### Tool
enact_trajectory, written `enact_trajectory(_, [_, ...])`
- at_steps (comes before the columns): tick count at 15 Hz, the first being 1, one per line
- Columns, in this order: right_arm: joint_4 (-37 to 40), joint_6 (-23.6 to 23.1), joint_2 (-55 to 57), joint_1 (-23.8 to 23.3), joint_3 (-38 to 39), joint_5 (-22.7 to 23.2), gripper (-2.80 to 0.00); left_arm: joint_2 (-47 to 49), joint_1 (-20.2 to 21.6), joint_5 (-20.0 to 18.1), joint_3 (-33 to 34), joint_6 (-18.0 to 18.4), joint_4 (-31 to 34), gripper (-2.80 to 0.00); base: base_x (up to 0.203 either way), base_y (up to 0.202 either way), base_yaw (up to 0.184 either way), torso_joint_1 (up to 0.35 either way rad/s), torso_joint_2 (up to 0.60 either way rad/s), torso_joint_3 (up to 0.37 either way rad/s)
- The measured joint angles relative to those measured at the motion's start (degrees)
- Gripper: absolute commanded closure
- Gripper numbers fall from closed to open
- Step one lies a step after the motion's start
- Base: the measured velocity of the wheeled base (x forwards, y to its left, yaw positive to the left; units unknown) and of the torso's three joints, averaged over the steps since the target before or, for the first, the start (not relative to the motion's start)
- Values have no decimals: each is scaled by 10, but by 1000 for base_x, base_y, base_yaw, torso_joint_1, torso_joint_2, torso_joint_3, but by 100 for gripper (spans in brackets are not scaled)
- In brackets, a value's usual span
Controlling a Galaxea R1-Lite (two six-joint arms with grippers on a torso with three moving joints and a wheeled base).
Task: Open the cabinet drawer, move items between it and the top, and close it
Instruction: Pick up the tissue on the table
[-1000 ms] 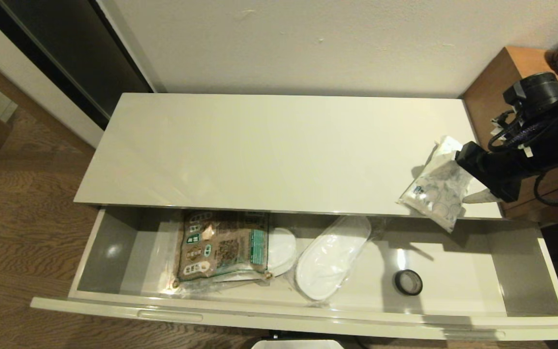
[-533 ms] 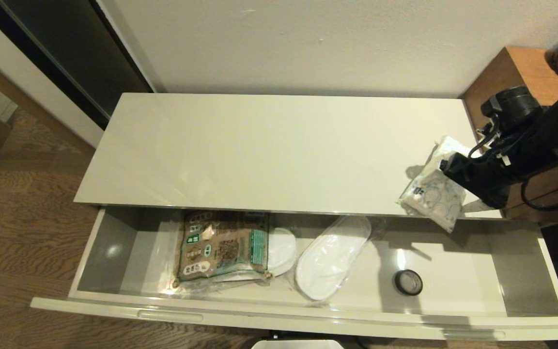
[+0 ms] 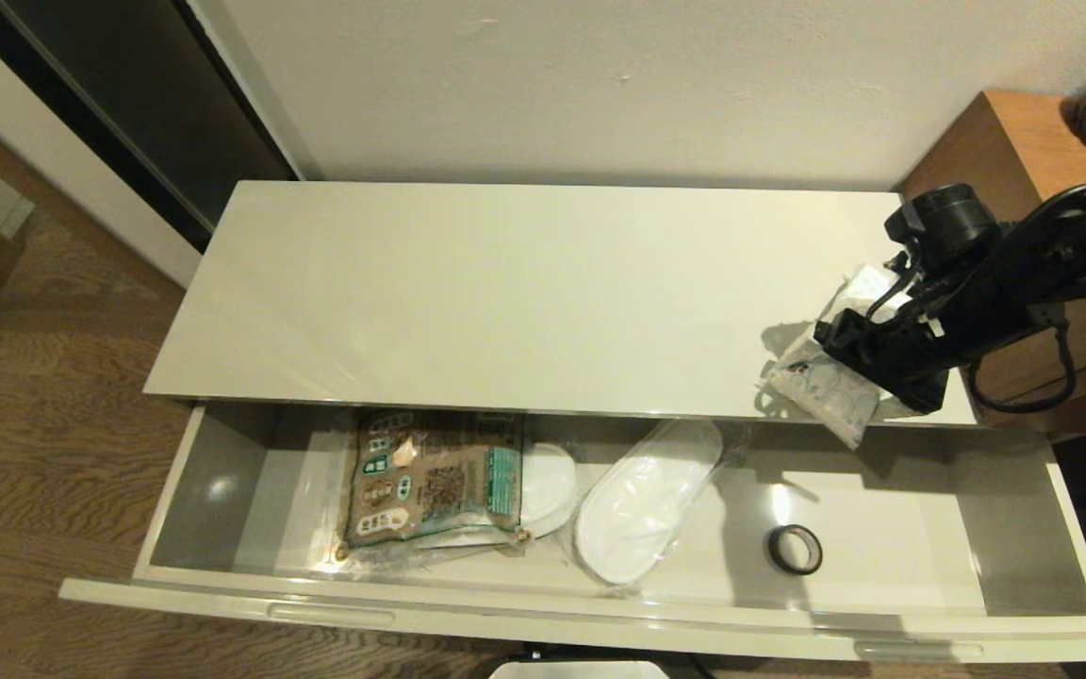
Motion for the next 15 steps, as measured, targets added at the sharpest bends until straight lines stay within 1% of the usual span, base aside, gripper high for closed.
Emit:
enact_trajectory(6, [1, 0, 1, 0, 1, -6, 0, 0, 0, 0, 0, 0, 0, 0, 0, 0, 0, 0, 0, 0])
enact_trajectory(10, [8, -2, -21, 4, 10, -5, 0, 0, 0, 0, 0, 0, 0, 0, 0, 0, 0, 0, 0, 0])
enact_trajectory(12, [10, -4, -45, 9, 31, -2, 0, 0, 0, 0, 0, 0, 0, 0, 0, 0, 0, 0, 0, 0])
enact_trajectory(15, [12, -7, -98, 21, 92, -1, 0, 0, 0, 0, 0, 0, 0, 0, 0, 0, 0, 0, 0, 0])
